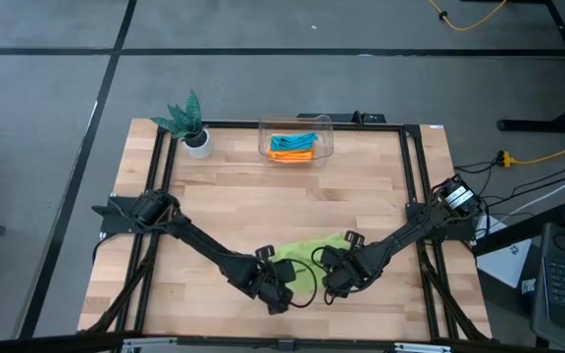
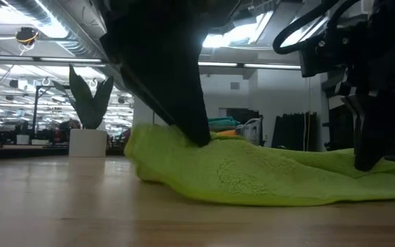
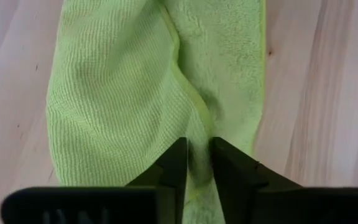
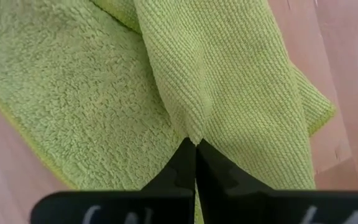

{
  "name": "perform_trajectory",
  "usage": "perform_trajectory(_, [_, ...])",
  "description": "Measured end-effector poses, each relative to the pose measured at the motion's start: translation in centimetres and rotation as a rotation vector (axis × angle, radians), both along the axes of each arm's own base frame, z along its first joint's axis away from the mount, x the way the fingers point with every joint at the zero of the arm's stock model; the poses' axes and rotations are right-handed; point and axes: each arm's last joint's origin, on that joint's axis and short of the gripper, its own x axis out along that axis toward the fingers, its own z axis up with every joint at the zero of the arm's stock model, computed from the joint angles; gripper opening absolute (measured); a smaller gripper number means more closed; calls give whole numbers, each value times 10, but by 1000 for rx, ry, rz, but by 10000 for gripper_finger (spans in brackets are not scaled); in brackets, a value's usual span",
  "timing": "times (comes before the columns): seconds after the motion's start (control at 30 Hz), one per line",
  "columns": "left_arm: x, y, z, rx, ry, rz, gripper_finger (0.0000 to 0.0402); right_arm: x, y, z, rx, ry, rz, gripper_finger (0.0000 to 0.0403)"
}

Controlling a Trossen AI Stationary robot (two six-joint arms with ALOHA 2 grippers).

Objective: Fold microfiber towels
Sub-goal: Fold the green microfiber cloth

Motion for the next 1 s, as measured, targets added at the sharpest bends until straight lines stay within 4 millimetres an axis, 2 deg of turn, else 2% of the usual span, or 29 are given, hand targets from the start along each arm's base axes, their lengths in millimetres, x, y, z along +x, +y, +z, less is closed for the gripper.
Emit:
perform_trajectory(0.23, [2, 3, 0, -47, 3, 50, 104, 0, 0, 0, 2, -4, 0, 4])
perform_trajectory(0.87, [-1, -3, -2, -51, 23, 1, 104, 0, 0, 0, 1, -3, 4, 4])
perform_trajectory(1.0, [-5, -2, -9, -39, 40, 1, 104, 0, 0, 0, 1, -3, 4, 4])
